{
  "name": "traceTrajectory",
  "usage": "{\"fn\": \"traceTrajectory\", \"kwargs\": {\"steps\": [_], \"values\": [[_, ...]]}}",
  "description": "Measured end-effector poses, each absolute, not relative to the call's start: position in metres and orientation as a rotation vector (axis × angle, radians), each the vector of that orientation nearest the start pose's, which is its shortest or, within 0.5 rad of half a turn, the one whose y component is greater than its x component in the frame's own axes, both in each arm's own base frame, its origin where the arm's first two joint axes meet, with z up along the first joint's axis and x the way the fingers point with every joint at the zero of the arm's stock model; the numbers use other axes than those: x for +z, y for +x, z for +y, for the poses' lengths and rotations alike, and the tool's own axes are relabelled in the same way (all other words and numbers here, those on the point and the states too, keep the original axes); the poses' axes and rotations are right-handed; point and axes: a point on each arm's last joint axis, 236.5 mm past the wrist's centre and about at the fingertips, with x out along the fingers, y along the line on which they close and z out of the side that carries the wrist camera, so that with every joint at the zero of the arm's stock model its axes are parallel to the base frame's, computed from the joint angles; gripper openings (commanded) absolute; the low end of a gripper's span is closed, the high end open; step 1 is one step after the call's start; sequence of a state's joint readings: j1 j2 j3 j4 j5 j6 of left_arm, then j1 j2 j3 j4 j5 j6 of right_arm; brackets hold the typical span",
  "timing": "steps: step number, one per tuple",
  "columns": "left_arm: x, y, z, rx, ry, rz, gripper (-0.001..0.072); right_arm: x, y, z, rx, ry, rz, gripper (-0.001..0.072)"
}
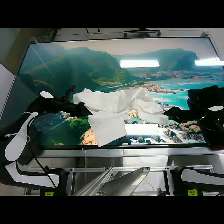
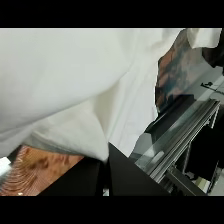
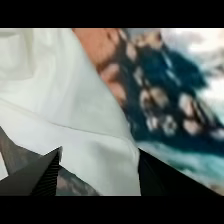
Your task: Fold the shirts.
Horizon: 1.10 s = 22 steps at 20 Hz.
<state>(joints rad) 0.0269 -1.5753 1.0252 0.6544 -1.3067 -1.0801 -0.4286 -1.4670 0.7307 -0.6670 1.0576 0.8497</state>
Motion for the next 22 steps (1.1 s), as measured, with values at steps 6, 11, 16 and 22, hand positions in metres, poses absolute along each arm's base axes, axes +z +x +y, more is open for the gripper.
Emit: {"fn": "traceTrajectory", "kwargs": {"steps": [6, 11, 16, 22], "values": [[-0.047, 0.334, -0.173, -0.763, -0.633, 1.502, 0.0023, -0.113, 0.319, 0.053, 0.465, 0.685, 1.331, 0.0017], [0.029, 0.339, -0.192, -0.982, -0.642, 1.399, 0.0022, 0.005, 0.344, 0.096, 0.757, 0.814, 1.097, 0.0016], [0.262, 0.312, -0.208, -1.504, -0.625, 0.816, 0.0022, 0.294, 0.345, 0.098, 1.079, 0.758, 0.321, 0.0017], [0.489, 0.185, -0.155, -1.63, -0.311, 0.022, 0.0024, 0.507, 0.232, 0.094, 0.955, 0.403, -0.272, 0.0016]]}}
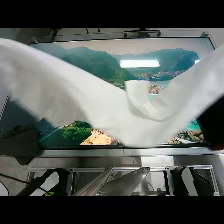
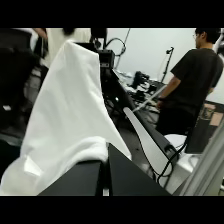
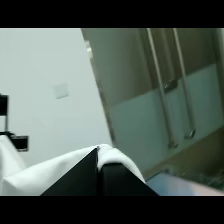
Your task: Fold the shirts.
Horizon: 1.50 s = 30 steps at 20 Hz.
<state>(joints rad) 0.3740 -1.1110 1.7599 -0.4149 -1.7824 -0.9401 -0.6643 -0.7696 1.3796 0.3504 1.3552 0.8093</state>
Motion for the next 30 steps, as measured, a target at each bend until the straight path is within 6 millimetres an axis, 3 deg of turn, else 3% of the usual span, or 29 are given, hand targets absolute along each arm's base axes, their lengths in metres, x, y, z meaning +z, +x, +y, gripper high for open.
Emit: {"fn": "traceTrajectory", "kwargs": {"steps": [2, 4, 6, 8, 10, 13, 18, 20, 21, 23, 25, 27, 30], "values": [[0.512, 0.158, -0.148, -1.535, -0.202, -0.083, 0.0024, 0.537, 0.208, 0.099, 0.888, 0.337, -0.371, 0.0017], [0.526, 0.151, -0.141, -1.401, -0.144, -0.151, 0.0024, 0.552, 0.198, 0.1, 0.828, 0.303, -0.424, 0.0016], [0.53, 0.164, -0.127, -1.271, -0.143, -0.168, 0.0024, 0.553, 0.202, 0.095, 0.761, 0.283, -0.424, 0.0016], [0.521, 0.196, -0.101, -1.145, -0.201, -0.132, 0.0024, 0.542, 0.221, 0.081, 0.674, 0.288, -0.367, 0.0016], [0.506, 0.227, -0.081, -1.104, -0.283, -0.084, 0.0024, 0.522, 0.245, 0.069, 0.64, 0.311, -0.279, 0.0016], [0.464, 0.28, -0.076, -1.116, -0.391, 0.043, 0.0023, 0.477, 0.283, 0.073, 0.689, 0.357, -0.11, 0.0016], [0.342, 0.384, -0.097, -1.068, -0.49, 0.381, 0.0022, 0.356, 0.374, 0.101, 0.715, 0.423, 0.223, 0.0016], [0.314, 0.402, -0.106, -1.081, -0.5, 0.453, 0.0021, 0.328, 0.397, 0.11, 0.709, 0.431, 0.271, 0.0016], [0.309, 0.405, -0.11, -1.102, -0.497, 0.467, 0.0022, 0.322, 0.404, 0.113, 0.711, 0.43, 0.274, 0.0015], [0.316, 0.397, -0.116, -1.168, -0.471, 0.469, 0.0022, 0.333, 0.405, 0.114, 0.715, 0.435, 0.227, 0.0016], [0.353, 0.37, -0.123, -1.288, -0.441, 0.393, 0.0022, 0.361, 0.389, 0.112, 0.72, 0.42, 0.141, 0.0016], [0.395, 0.331, -0.129, -1.404, -0.4, 0.294, 0.0023, 0.396, 0.36, 0.109, 0.716, 0.373, 0.036, 0.0016], [0.457, 0.257, -0.137, -1.551, -0.292, 0.106, 0.0023, 0.447, 0.303, 0.106, 0.677, 0.27, -0.129, 0.0016]]}}
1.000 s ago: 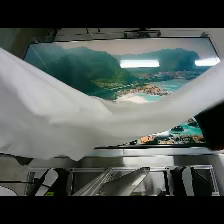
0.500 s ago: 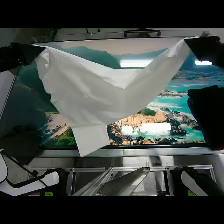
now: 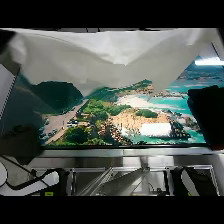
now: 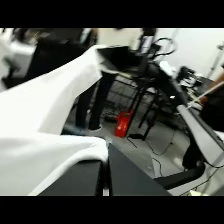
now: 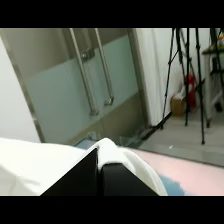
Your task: Fold the shirts.
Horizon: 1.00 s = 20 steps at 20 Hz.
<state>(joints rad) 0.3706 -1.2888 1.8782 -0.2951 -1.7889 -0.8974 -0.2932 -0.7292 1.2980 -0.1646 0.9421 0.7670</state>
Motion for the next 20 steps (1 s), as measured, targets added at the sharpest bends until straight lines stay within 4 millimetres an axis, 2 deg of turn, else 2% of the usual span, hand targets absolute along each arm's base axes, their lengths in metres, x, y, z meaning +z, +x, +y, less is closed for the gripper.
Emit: {"fn": "traceTrajectory", "kwargs": {"steps": [3, 5, 7, 9, 10, 12, 14, 16, 17, 20], "values": [[0.493, 0.199, -0.145, -1.566, -0.162, -0.016, 0.0025, 0.482, 0.254, 0.099, 0.586, 0.163, -0.266, 0.0016], [0.509, 0.183, -0.144, -1.505, -0.119, -0.07, 0.0026, 0.492, 0.237, 0.093, 0.522, 0.115, -0.313, 0.0016], [0.51, 0.195, -0.136, -1.37, -0.107, -0.05, 0.0027, 0.488, 0.239, 0.088, 0.495, 0.107, -0.294, 0.0016], [0.496, 0.227, -0.123, -1.236, -0.121, 0.03, 0.0027, 0.466, 0.262, 0.082, 0.514, 0.142, -0.201, 0.0016], [0.485, 0.245, -0.117, -1.192, -0.137, 0.082, 0.0027, 0.448, 0.279, 0.08, 0.536, 0.172, -0.135, 0.0016], [0.448, 0.289, -0.107, -1.127, -0.181, 0.225, 0.0027, 0.41, 0.314, 0.077, 0.581, 0.245, -0.007, 0.0016], [0.395, 0.334, -0.105, -1.104, -0.245, 0.397, 0.0026, 0.353, 0.358, 0.074, 0.615, 0.342, 0.155, 0.0016], [0.321, 0.378, -0.108, -1.08, -0.314, 0.6, 0.0023, 0.288, 0.397, 0.075, 0.639, 0.451, 0.319, 0.0016], [0.278, 0.399, -0.108, -1.055, -0.349, 0.708, 0.0022, 0.253, 0.415, 0.075, 0.641, 0.504, 0.4, 0.0016], [0.151, 0.449, -0.096, -0.924, -0.429, 0.965, 0.0022, 0.136, 0.467, 0.069, 0.59, 0.668, 0.629, 0.0015]]}}
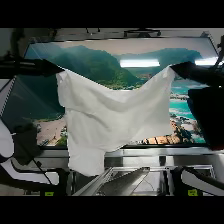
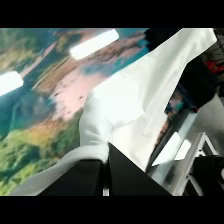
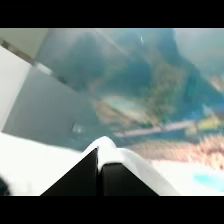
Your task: Fold the shirts.
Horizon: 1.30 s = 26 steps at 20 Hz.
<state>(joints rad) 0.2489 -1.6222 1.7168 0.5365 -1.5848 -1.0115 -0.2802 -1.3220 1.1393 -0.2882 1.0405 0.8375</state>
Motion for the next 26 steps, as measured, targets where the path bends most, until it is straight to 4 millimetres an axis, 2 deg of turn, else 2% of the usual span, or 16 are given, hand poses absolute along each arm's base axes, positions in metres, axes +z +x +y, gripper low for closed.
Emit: {"fn": "traceTrajectory", "kwargs": {"steps": [1, 2, 3, 5, 7, 9, 13, 17, 19, 22, 26], "values": [[0.112, 0.463, -0.088, -0.875, -0.459, 1.026, 0.0022, 0.101, 0.48, 0.066, 0.565, 0.72, 0.687, 0.0015], [0.082, 0.474, -0.079, -0.83, -0.482, 1.062, 0.0022, 0.068, 0.492, 0.061, 0.54, 0.774, 0.735, 0.0015], [0.057, 0.487, -0.07, -0.79, -0.505, 1.079, 0.0022, 0.046, 0.504, 0.056, 0.522, 0.823, 0.76, 0.0015], [0.024, 0.513, -0.051, -0.725, -0.54, 1.079, 0.0022, 0.013, 0.53, 0.043, 0.494, 0.914, 0.77, 0.0015], [0.005, 0.532, -0.04, -0.694, -0.554, 1.065, 0.0021, -0.001, 0.556, 0.03, 0.486, 0.971, 0.744, 0.0015], [-0.002, 0.551, -0.032, -0.673, -0.555, 1.037, 0.002, -0.005, 0.58, 0.019, 0.489, 0.986, 0.708, 0.0015], [0.008, 0.579, -0.02, -0.635, -0.541, 0.962, 0.0021, 0.01, 0.614, 0.004, 0.497, 0.968, 0.623, 0.0015], [0.014, 0.591, -0.018, -0.61, -0.533, 0.923, 0.0018, 0.033, 0.631, -0.003, 0.515, 0.915, 0.555, 0.0016], [0.015, 0.595, -0.022, -0.613, -0.517, 0.91, 0.0013, 0.034, 0.635, -0.001, 0.516, 0.864, 0.546, 0.0015], [0.012, 0.598, -0.03, -0.616, -0.469, 0.905, 0.0012, 0.017, 0.636, 0.002, 0.483, 0.756, 0.594, 0.0016], [-0.007, 0.597, -0.033, -0.577, -0.367, 0.957, 0.0012, -0.017, 0.633, 0.003, 0.434, 0.651, 0.683, 0.0016]]}}
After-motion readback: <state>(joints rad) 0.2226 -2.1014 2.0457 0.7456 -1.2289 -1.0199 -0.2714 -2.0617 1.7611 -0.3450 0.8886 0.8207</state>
